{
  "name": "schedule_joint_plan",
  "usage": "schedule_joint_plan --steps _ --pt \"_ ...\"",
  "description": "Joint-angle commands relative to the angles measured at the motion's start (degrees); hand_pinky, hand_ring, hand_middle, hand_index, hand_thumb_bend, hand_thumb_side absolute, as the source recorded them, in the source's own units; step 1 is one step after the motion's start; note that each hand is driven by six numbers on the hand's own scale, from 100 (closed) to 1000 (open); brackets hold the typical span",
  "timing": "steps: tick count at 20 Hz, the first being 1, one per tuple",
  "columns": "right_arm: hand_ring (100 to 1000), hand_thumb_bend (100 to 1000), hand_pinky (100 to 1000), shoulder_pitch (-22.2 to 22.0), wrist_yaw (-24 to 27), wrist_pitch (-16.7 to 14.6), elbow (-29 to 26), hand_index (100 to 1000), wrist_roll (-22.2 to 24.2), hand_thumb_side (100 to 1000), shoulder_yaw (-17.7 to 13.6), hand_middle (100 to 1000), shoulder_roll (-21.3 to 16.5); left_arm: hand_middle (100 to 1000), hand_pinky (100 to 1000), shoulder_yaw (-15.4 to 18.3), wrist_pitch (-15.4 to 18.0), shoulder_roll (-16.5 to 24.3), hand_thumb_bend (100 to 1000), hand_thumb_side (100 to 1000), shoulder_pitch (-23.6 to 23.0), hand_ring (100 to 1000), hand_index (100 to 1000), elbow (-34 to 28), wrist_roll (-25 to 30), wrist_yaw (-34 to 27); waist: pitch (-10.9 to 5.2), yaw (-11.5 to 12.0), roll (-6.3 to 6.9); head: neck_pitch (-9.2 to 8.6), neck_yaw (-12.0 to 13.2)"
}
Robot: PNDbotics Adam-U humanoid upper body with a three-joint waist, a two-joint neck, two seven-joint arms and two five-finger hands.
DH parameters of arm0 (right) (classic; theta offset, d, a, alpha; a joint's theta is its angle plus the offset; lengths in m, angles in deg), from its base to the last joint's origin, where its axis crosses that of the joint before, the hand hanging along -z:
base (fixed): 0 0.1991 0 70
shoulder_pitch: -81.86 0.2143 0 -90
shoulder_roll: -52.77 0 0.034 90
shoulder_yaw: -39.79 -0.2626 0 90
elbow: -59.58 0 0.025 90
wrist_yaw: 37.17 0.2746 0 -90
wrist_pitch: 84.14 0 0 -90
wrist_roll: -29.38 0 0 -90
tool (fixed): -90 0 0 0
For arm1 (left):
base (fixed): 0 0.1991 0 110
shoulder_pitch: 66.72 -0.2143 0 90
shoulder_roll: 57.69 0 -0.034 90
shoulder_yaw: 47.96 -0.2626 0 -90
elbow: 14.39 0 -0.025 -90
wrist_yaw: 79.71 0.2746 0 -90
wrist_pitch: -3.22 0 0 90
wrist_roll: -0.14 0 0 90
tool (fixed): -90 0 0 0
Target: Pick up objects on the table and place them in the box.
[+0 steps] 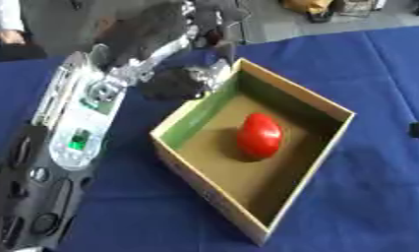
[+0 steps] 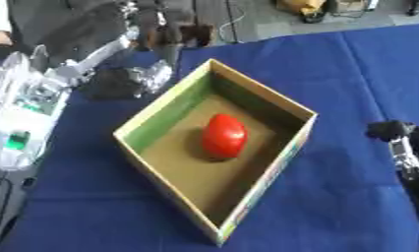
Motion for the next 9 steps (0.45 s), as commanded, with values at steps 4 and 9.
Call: schedule_joint_plan --steps 4,9 --pt "797 100 855 0.8 1.7 -1.6 -0.6 671 -1.4 790 -0.8 576 -0.4 610 497 3.7 -3.8 3.1 100 984 -5.9 716 943 -9.0 -5.2 -5.2 -1.15 1.3 -1.22 0.00 -0.3" --pt "793 100 849 1.7 2.8 -3.4 -0.6 670 -2.9 757 -1.2 574 -1.1 608 489 3.9 -6.7 2.6 100 1000 -12.0 714 959 -15.2 -9.0 -9.0 -0.27 2.8 -2.01 -0.95 -0.8"
